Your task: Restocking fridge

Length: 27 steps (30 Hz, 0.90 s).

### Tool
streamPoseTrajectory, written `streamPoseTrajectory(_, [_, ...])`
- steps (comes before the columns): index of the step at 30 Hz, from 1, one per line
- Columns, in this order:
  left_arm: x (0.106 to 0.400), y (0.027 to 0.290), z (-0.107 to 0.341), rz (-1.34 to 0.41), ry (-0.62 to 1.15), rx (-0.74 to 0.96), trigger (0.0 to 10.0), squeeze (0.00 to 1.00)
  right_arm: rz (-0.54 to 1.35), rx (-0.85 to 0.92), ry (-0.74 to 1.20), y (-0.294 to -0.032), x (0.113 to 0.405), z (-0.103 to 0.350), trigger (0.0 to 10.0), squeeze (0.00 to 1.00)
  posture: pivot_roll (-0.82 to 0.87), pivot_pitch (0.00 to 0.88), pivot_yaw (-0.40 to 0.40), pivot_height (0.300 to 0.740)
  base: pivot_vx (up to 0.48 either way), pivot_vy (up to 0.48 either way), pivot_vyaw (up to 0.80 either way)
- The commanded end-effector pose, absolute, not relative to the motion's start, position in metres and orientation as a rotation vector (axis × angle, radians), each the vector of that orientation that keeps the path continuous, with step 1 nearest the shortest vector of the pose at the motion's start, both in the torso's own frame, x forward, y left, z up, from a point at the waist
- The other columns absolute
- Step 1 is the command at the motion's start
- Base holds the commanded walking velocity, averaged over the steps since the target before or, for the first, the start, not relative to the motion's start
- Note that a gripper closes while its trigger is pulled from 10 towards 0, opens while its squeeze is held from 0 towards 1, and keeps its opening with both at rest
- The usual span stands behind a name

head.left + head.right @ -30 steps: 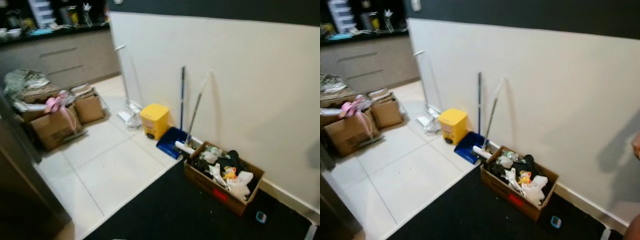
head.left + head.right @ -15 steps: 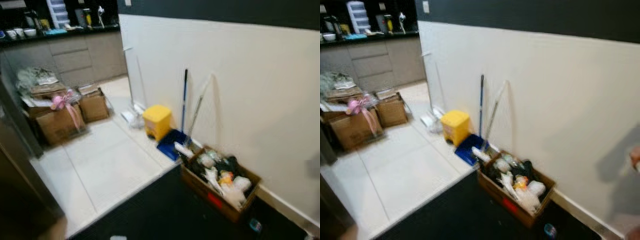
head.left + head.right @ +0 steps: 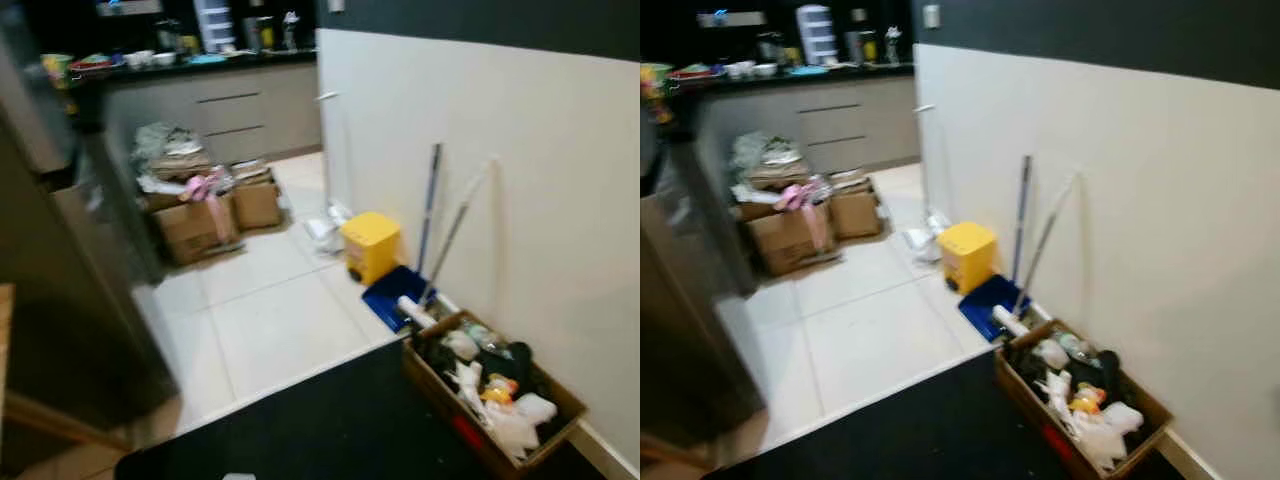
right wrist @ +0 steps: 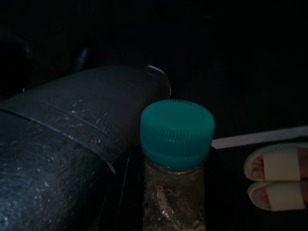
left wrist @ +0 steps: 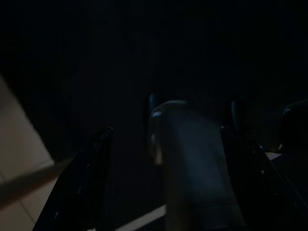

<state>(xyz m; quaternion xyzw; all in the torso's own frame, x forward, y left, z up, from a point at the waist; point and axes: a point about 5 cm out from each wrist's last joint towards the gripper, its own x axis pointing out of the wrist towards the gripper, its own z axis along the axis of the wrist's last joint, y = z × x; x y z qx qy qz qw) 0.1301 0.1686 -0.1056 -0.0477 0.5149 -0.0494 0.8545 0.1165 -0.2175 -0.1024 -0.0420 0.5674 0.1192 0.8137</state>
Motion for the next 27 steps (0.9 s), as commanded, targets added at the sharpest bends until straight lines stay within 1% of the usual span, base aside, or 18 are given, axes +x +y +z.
streamPoseTrajectory(1, [0.1311, 0.1683, -0.1054, -0.099, 1.084, -0.113, 10.0, 0.00, 0.267, -0.070, 1.211, -0.2128, 0.1160, -0.1033, 10.0, 0.00, -0.08, 0.000, 0.007, 0.734, 0.000, 0.000, 0.77])
streamPoseTrajectory(8, [0.1305, 0.1676, -0.1055, -0.104, 1.082, -0.121, 10.0, 0.00, 0.277, -0.069, 1.216, -0.2128, 0.1142, -0.1037, 10.0, 0.00, -0.08, 0.000, 0.009, 0.734, 0.000, 0.000, 0.77])
streamPoseTrajectory(15, [0.1282, 0.1679, -0.1062, -0.152, 1.100, -0.075, 10.0, 0.00, 0.288, -0.072, 1.218, -0.2127, 0.1137, -0.1037, 10.0, 0.00, -0.08, 0.000, 0.008, 0.734, 0.000, 0.000, 0.77])
streamPoseTrajectory(24, [0.1296, 0.1660, -0.1056, -0.169, 1.094, -0.083, 10.0, 0.00, 0.299, -0.067, 1.216, -0.2115, 0.1150, -0.1034, 10.0, 0.00, -0.08, 0.000, 0.008, 0.734, 0.000, 0.000, 0.77])
streamPoseTrajectory(27, [0.1292, 0.1639, -0.1057, -0.187, 1.094, -0.084, 10.0, 0.00, 0.279, -0.090, 1.213, -0.2133, 0.1158, -0.1033, 10.0, 0.00, -0.08, 0.000, 0.008, 0.734, 0.000, 0.000, 0.74])
